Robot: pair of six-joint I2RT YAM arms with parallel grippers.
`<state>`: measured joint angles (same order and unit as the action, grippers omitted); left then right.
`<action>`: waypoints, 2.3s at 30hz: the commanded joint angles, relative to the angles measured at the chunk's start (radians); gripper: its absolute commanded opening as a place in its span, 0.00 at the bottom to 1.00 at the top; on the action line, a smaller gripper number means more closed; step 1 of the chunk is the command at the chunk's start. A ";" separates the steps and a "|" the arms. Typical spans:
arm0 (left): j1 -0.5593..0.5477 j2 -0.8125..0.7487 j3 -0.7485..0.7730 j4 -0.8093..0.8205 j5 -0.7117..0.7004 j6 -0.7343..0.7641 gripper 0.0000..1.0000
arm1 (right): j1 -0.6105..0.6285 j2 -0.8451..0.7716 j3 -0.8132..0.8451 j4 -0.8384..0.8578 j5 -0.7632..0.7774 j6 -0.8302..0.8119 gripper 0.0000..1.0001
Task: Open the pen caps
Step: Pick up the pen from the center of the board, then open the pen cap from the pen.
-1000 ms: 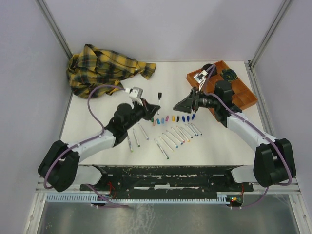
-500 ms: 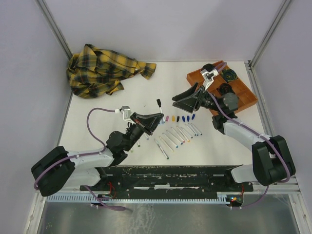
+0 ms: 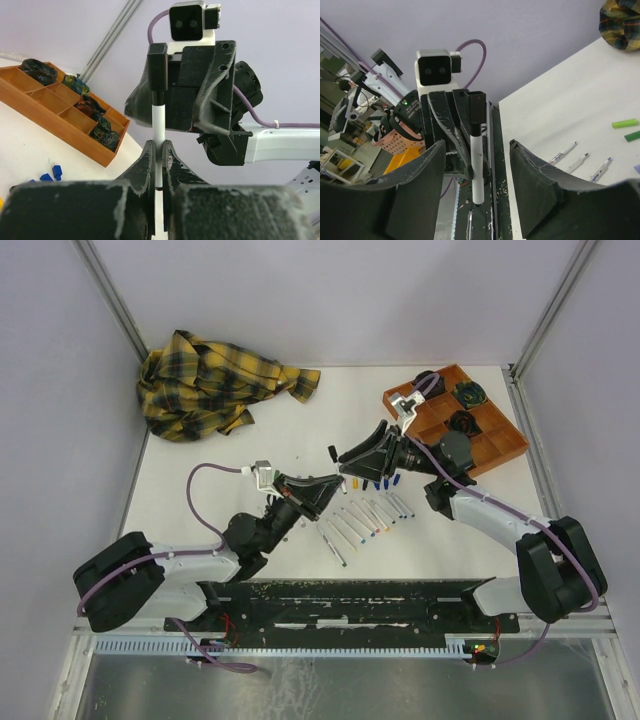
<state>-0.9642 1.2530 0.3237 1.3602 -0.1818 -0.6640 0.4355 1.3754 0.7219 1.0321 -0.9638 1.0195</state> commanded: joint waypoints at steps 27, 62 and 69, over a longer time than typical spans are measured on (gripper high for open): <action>-0.020 0.043 0.040 0.096 -0.028 -0.068 0.03 | 0.057 -0.018 0.080 -0.157 -0.036 -0.133 0.30; 0.162 -0.344 0.157 -0.601 0.255 -0.049 0.77 | 0.065 -0.020 0.113 -0.232 -0.078 -0.185 0.00; 0.226 -0.247 0.251 -0.626 0.360 -0.123 0.73 | 0.065 -0.013 0.117 -0.240 -0.086 -0.185 0.00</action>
<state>-0.7422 0.9710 0.5125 0.7849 0.0803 -0.7319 0.4973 1.3735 0.7906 0.7834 -1.0393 0.8467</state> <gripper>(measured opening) 0.742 0.035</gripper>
